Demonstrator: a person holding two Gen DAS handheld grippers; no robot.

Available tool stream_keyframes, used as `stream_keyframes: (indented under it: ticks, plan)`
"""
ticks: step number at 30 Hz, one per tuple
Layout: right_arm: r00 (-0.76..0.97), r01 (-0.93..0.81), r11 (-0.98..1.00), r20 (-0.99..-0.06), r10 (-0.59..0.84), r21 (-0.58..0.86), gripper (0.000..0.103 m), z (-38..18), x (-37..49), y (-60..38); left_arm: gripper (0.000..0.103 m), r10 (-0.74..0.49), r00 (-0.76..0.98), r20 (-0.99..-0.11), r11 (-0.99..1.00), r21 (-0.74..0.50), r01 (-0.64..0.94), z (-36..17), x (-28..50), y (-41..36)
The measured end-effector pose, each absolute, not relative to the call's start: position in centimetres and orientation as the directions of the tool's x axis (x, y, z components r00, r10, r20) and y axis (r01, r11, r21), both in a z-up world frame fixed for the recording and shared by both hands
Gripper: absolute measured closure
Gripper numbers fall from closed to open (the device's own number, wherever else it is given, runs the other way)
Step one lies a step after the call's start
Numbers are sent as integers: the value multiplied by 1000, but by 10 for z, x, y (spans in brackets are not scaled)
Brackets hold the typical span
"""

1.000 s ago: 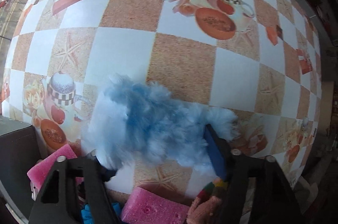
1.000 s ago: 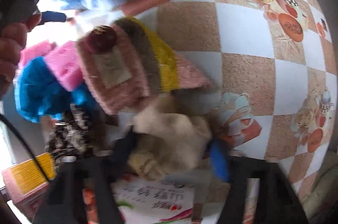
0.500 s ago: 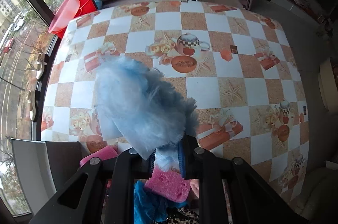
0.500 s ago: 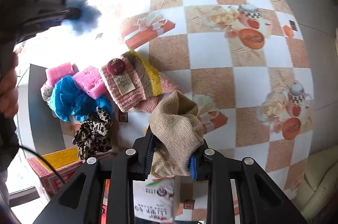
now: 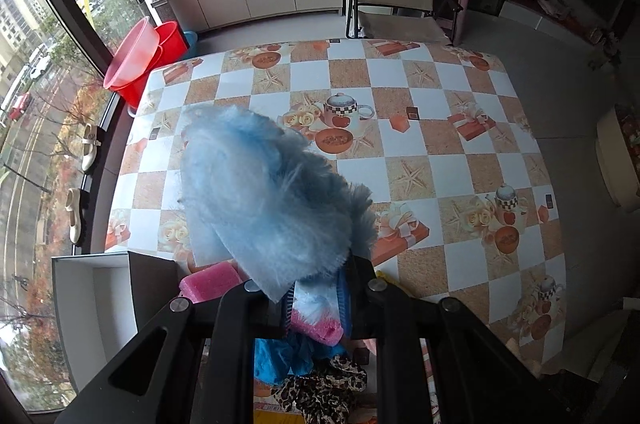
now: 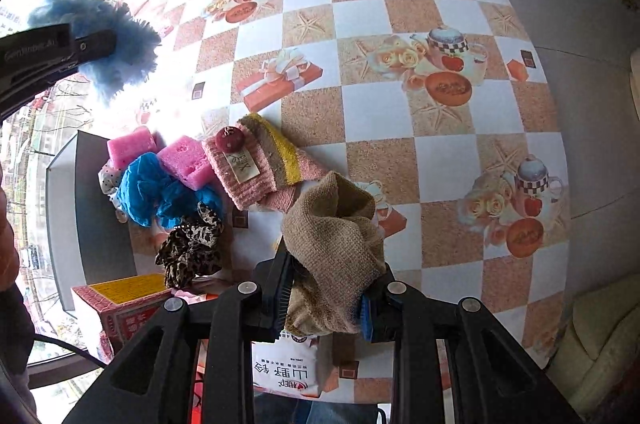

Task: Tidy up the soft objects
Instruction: 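Grasp the light-blue fluffy duster with the left tool while the right tool grasps the beige glove, then lift the duster and glove and carry both toward the white box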

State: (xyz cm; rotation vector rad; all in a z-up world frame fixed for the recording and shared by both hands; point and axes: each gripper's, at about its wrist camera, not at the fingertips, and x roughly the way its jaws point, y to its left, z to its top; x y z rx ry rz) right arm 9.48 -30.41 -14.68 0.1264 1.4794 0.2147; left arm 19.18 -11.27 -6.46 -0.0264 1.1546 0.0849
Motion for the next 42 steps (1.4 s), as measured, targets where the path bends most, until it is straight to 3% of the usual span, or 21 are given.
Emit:
stream_keyframes:
  ticks: [13, 25, 30, 36, 42]
  plan:
    - [171, -44, 930, -914, 368, 366, 74, -100, 104, -332, 84, 100, 413, -905, 993, 64, -98, -43, 174, -116]
    - [190, -64, 919, -899, 393, 389, 74, -74, 101, -347, 84, 83, 452, -888, 986, 8, -166, 9, 123, -91]
    - [168, -95, 904, -888, 427, 417, 74, -73, 99, -336, 84, 131, 446, -886, 973, 29, -228, 32, 96, -74]
    - [160, -122, 901, -888, 431, 416, 74, -68, 96, -317, 84, 176, 429, -886, 963, 65, -260, 41, 66, -58]
    - [184, -105, 916, -898, 400, 387, 74, -61, 83, -301, 84, 141, 415, -899, 971, 45, -233, 31, 53, -44]
